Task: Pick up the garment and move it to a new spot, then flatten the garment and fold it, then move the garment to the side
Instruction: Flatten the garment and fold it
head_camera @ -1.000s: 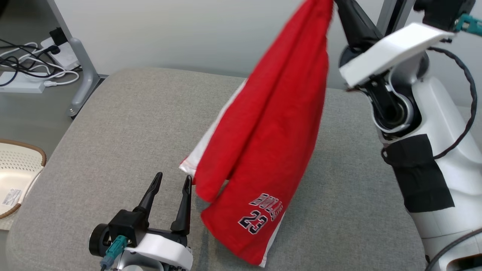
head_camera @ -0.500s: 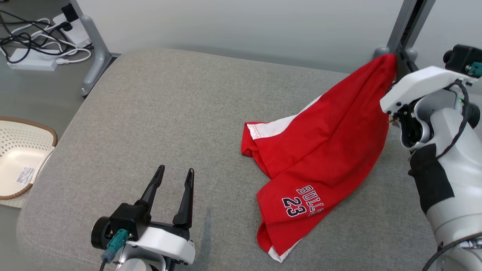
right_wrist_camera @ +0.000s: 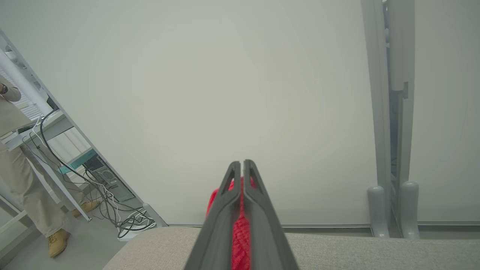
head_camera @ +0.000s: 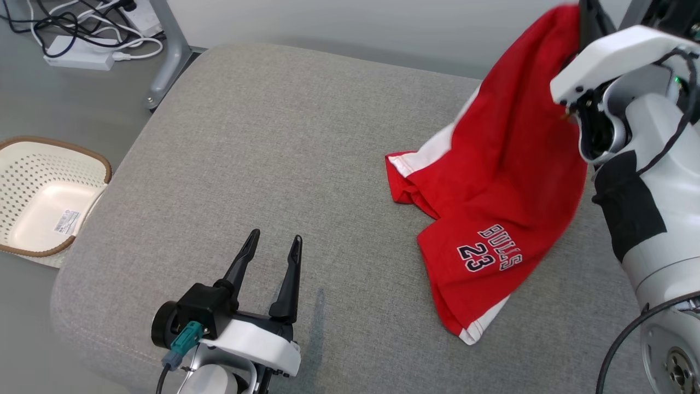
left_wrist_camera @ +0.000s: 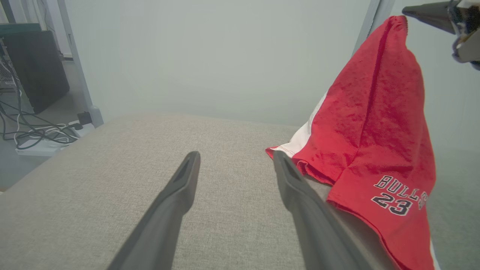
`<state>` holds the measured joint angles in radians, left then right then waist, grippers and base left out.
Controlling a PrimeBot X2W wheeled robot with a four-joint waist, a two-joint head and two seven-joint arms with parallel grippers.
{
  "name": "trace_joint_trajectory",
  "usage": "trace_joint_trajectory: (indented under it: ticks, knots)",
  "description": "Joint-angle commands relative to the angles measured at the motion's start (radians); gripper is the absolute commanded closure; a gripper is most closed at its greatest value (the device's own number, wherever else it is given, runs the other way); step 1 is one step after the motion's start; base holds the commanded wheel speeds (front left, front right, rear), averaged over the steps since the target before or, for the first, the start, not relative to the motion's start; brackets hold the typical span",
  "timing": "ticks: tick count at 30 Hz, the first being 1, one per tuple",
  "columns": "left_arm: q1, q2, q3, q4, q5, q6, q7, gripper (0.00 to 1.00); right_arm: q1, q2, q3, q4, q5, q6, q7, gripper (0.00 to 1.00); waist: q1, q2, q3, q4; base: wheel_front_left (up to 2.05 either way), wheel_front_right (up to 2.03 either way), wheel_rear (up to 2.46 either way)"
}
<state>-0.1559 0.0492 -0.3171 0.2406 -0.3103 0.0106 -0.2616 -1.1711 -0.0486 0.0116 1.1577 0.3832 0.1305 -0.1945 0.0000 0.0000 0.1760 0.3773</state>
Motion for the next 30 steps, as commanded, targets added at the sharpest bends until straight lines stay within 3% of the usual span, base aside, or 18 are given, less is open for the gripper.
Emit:
trace_joint_trajectory:
  ticks: [1,9,18,23,30]
  knots:
    - [-0.017,0.003,-0.005,0.002,-0.010,0.007,-0.004,0.00,-0.007,-0.005,0.000,0.058,-0.015,0.000,0.022,0.00,0.0000,0.0000,0.004,0.013,0.00,0.00,0.00]
    - [-0.015,0.003,-0.007,0.005,-0.017,0.019,-0.004,0.00,0.022,-0.013,0.070,0.121,-0.114,0.000,0.119,0.00,0.0000,0.0000,0.000,0.015,0.00,0.00,0.00]
    - [-0.012,0.003,0.009,-0.002,0.009,0.011,-0.004,0.00,0.083,-0.007,0.144,0.074,-0.107,0.000,0.009,0.00,0.0000,0.0000,-0.040,-0.049,0.00,0.00,0.00]
    - [0.001,0.003,0.018,-0.016,0.020,0.010,-0.004,0.00,0.171,-0.014,0.181,-0.059,-0.039,0.000,-0.063,0.00,0.0000,0.0000,-0.071,-0.109,0.00,0.00,0.00]
    - [0.020,0.003,0.022,-0.023,0.010,0.005,-0.004,0.00,0.436,-0.103,0.144,-0.441,-0.004,0.000,-0.071,0.00,0.0000,0.0000,-0.097,-0.189,0.00,0.00,0.00]
